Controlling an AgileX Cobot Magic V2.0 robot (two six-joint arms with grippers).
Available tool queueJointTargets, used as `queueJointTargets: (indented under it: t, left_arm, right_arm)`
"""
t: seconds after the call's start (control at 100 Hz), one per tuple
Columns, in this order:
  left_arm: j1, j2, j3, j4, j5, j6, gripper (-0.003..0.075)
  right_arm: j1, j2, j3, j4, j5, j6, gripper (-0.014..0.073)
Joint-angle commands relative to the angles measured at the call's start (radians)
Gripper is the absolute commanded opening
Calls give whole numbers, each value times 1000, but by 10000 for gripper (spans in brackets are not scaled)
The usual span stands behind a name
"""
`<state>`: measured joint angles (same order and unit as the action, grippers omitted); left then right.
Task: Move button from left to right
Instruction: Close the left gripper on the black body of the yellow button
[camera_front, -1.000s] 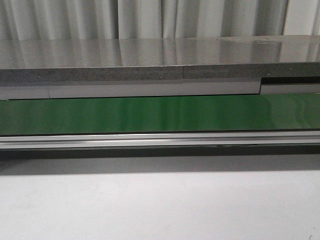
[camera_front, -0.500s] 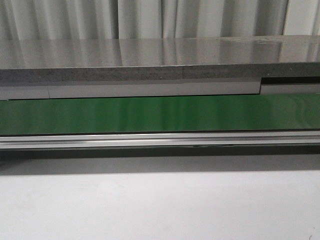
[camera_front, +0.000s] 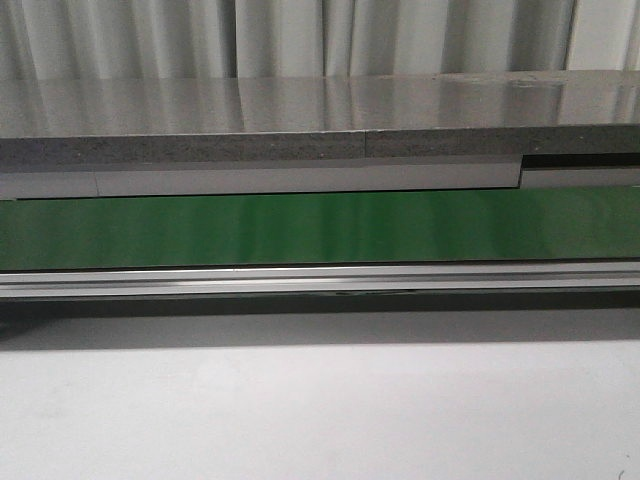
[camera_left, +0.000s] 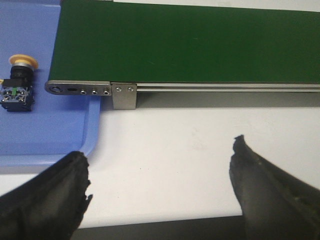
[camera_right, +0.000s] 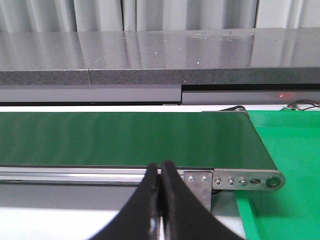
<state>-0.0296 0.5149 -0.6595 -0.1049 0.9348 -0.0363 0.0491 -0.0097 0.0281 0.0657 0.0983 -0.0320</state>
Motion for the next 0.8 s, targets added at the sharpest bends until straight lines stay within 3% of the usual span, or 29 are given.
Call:
queueJointTargets:
  t: [0.0, 0.3, 0.79]
  left_arm:
    - [0, 23, -49, -4, -54, -21, 554]
    - [82, 244, -178, 124, -42, -77, 554]
    - [358, 853, -463, 142, -181, -52, 554]
  right_arm:
    - [-7, -21, -15, -8, -81, 1, -67]
    - [-7, -21, -15, -8, -81, 1, -67]
    - [-7, -21, -15, -8, -81, 1, -67]
